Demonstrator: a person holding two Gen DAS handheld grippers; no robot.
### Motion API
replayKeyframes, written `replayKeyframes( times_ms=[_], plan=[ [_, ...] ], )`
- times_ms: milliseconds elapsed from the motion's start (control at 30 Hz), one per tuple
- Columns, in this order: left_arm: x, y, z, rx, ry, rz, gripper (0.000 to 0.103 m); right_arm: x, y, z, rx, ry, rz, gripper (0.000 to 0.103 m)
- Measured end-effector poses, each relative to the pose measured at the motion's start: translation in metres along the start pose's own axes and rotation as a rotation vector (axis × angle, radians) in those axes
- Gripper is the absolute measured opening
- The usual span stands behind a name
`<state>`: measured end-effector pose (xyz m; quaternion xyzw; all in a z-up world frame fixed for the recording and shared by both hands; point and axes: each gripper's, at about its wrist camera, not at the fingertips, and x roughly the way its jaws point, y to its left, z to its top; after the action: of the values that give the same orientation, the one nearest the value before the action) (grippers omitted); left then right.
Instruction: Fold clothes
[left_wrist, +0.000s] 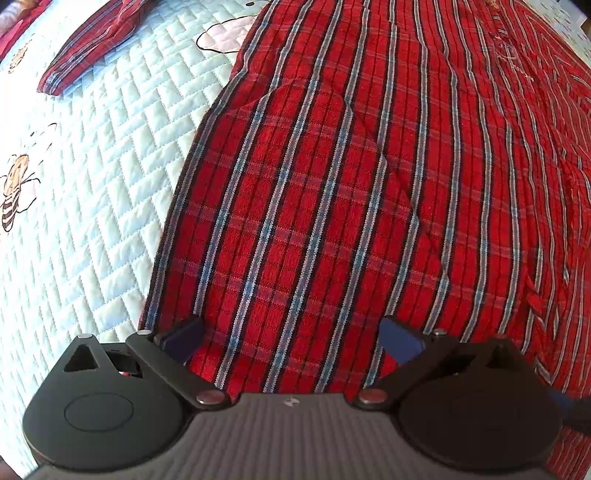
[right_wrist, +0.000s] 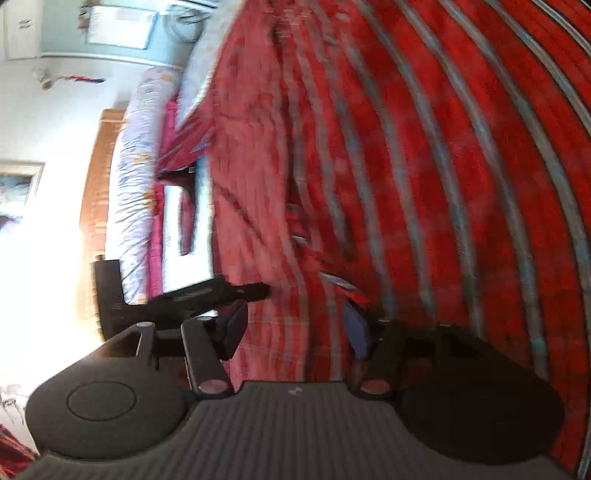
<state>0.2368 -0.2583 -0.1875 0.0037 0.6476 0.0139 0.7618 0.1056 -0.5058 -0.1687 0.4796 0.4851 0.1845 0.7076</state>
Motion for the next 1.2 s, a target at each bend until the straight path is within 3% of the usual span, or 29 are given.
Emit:
replayKeyframes(
  times_ms=[167, 300, 500, 633, 767, 867, 1000, 1133, 1200],
  plan=[
    [-0.006, -0.001, -0.008, 0.001, -0.004, 0.001, 0.103, 0.028, 0.014, 0.004, -0.042, 0.037, 0.043, 0.061],
    [-0.011, -0.001, -0.012, 0.003, -0.005, -0.008, 0.103, 0.038, 0.000, 0.000, -0.010, 0.080, -0.033, 0.061],
    [-0.014, -0.001, -0.011, 0.000, -0.002, -0.022, 0.103, 0.031, 0.013, 0.003, -0.030, 0.052, 0.066, 0.066],
    [-0.017, 0.005, -0.008, -0.010, 0.016, -0.055, 0.103, 0.038, -0.005, 0.009, 0.014, 0.038, -0.019, 0.062],
    [-0.025, 0.016, -0.006, -0.052, 0.019, -0.117, 0.099, 0.038, 0.000, 0.007, -0.018, 0.038, -0.027, 0.065],
    [-0.040, 0.035, 0.002, -0.130, -0.029, -0.205, 0.097, 0.040, 0.003, 0.008, -0.004, 0.029, -0.004, 0.067],
    [-0.061, 0.076, 0.024, -0.256, -0.182, -0.245, 0.097, 0.043, 0.009, 0.014, 0.010, 0.004, 0.075, 0.068],
    [-0.066, 0.136, 0.055, -0.425, -0.320, -0.210, 0.097, 0.069, 0.028, 0.018, -0.020, 0.004, 0.103, 0.068],
    [-0.072, 0.172, 0.061, -0.561, -0.364, -0.155, 0.097, 0.080, 0.034, 0.021, -0.021, 0.010, 0.123, 0.068]
  ],
)
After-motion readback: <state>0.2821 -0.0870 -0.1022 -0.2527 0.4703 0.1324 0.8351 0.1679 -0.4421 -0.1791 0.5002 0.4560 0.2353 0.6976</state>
